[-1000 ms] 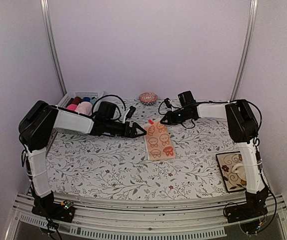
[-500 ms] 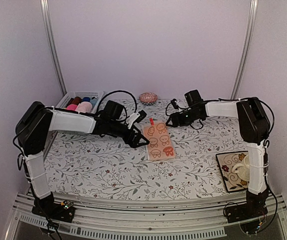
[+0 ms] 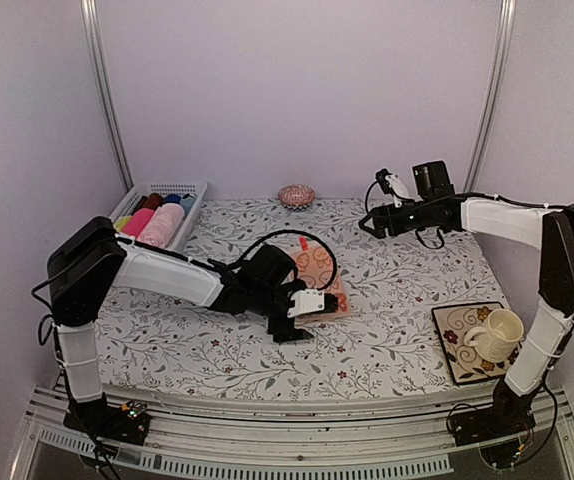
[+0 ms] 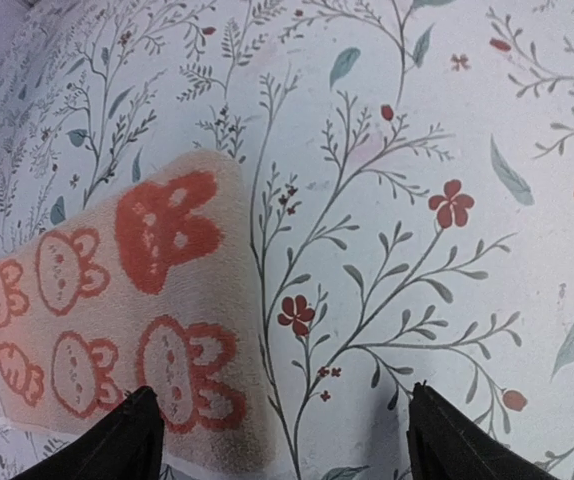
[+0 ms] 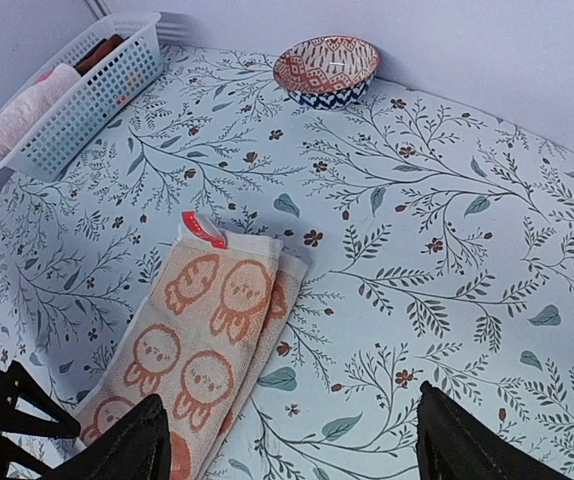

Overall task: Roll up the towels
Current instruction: Pick up the towel from the center of the board.

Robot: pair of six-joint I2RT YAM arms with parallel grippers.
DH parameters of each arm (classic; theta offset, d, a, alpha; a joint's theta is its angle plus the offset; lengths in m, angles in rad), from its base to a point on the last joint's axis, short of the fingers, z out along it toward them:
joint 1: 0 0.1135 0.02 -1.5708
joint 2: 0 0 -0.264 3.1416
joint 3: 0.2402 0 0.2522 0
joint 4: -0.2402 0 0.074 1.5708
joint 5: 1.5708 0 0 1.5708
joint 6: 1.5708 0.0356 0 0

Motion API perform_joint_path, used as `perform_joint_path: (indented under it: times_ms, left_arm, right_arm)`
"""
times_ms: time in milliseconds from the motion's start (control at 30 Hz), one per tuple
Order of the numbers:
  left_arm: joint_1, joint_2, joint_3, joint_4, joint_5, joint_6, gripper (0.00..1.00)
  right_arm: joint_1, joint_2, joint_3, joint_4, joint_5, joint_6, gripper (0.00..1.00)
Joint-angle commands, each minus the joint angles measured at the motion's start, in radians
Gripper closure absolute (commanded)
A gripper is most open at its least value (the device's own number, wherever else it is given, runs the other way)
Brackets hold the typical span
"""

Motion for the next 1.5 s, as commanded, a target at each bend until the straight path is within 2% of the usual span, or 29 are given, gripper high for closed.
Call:
perform_joint_path:
  times_ms: [0,200,400,433,500,600,733,867,1000,1233,1300,1467]
  left_arm:
    - [-0.029,0.081,0.016,0.014,-0.114,0.126,0.17]
    - [-0.044,0.142,0.027,0.028,-0.199,0.161,0.3]
    - [-0.045,0.144,0.021,0.021,-0.178,0.181,0.49]
    - [-0.045,0.142,0.02,0.018,-0.172,0.183,0.57]
    - [-0.046,0.142,0.018,0.016,-0.168,0.184,0.62]
    - [-0.044,0.147,0.02,0.015,-0.165,0.177,0.77]
    - [-0.035,0.156,0.048,-0.022,-0.136,0.136,1.0]
    - [-0.014,0.144,0.07,-0.065,-0.047,0.092,1.0]
    - [0.013,0.119,0.073,-0.113,0.076,0.059,1.0]
    - [0.102,0.111,0.108,-0.222,0.365,0.002,1.0]
    - [0.136,0.127,0.13,-0.257,0.448,-0.018,1.0]
    - [0.209,0.189,0.19,-0.326,0.584,-0.083,1.0]
  right_arm:
    - [0.005,-0.062,-0.037,-0.037,0.057,-0.017,0.15]
    - [0.005,-0.134,-0.091,-0.037,0.07,-0.007,0.15]
    - [0.005,-0.161,-0.132,-0.04,0.097,-0.014,0.15]
    - [0.005,-0.161,-0.131,-0.04,0.097,-0.015,0.15]
    - [0.005,-0.158,-0.118,-0.044,0.095,-0.016,0.15]
    - [0.005,-0.17,-0.12,-0.044,0.083,-0.034,0.16]
    - [0.005,-0.265,-0.25,0.084,0.026,-0.117,0.15]
    - [0.006,-0.38,-0.44,0.274,-0.083,-0.261,0.14]
    - [0.029,-0.475,-0.585,0.369,-0.184,-0.475,0.14]
    - [0.16,-0.495,-0.638,0.244,-0.323,-0.85,0.14]
    - [0.193,-0.471,-0.619,0.2,-0.345,-0.915,0.15]
    - [0.262,-0.384,-0.579,0.186,-0.342,-0.941,0.16]
